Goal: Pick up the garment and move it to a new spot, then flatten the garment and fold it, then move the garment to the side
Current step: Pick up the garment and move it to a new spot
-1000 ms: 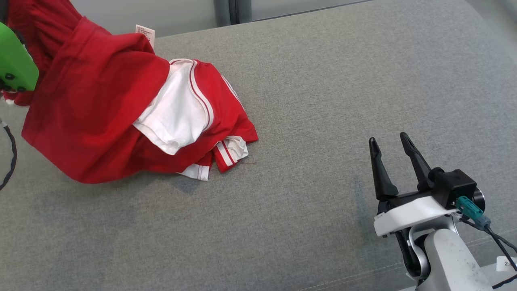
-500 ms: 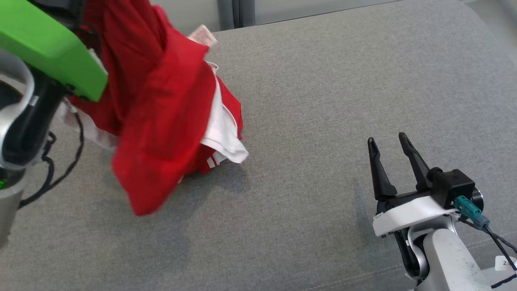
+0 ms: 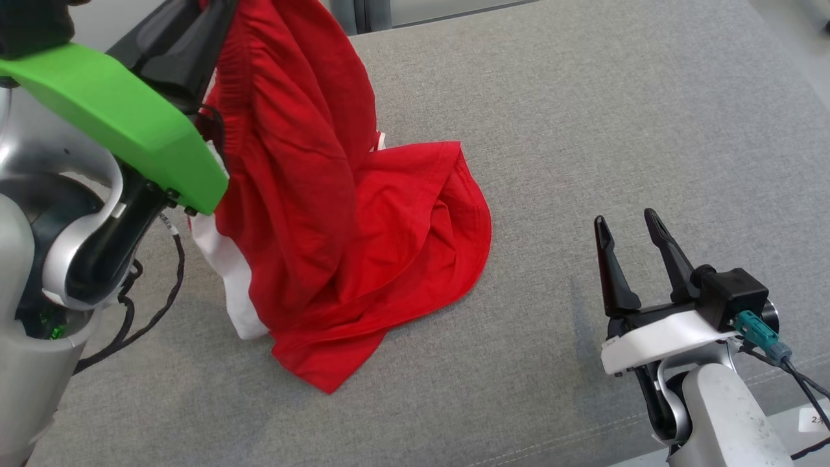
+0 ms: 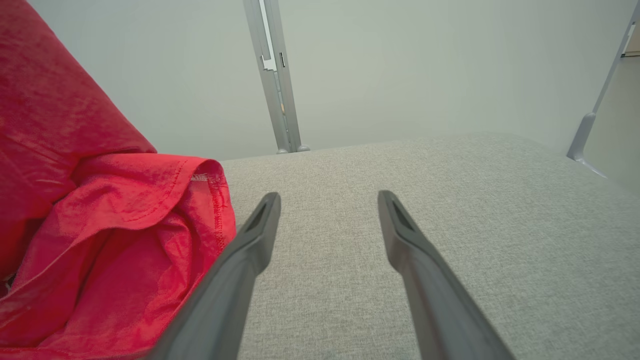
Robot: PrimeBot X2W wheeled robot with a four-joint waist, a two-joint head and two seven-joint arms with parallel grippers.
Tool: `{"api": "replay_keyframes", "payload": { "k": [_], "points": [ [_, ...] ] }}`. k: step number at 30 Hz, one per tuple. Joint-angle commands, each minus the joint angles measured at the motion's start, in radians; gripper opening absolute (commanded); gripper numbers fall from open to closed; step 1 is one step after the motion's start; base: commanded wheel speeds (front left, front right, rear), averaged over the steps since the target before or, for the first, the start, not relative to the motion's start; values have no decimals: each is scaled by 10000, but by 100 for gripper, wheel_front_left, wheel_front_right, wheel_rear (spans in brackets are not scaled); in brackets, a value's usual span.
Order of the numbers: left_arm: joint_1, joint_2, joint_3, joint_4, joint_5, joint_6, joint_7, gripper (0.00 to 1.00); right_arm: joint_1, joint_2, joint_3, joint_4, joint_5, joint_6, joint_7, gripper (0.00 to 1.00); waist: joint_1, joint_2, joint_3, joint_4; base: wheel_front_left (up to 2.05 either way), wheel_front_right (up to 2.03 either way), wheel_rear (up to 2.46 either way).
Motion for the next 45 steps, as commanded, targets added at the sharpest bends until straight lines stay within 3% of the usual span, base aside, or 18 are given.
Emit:
{"api": "replay_keyframes", "payload": {
  "k": [1, 14, 19, 27, 33, 45],
  "points": [
    [34, 129, 123, -11, 21, 86, -77, 0, -76, -25, -30, -12, -42, 1, -33, 100, 0, 0, 44, -30, 0, 0, 0],
    [484, 558, 695, 676, -142, 104, -457, 0, -125, -25, -57, 25, -170, 1, -32, 100, 0, 0, 2, 39, 0, 0, 0],
    [689, 1042, 964, 1303, 202, 319, -576, 0, -111, -25, -11, 2, -207, 1, -32, 100, 0, 0, -34, 64, 0, 0, 0],
    [1309, 2398, 2128, 3230, 512, 582, -1173, 0, -233, -25, 27, -92, -192, 1, -32, 100, 0, 0, 314, 26, 0, 0, 0],
    [966, 3546, 2873, 4631, 828, 395, -1748, 0, -417, -24, -81, -160, -223, 1, -32, 100, 0, 0, 818, -70, 0, 0, 0],
    [-276, 5163, 3231, 6514, 2030, 634, -2298, 0, -906, -29, 214, -280, 2, 1, -33, 100, 0, 0, 1849, -369, 0, 0, 0]
  ]
}}
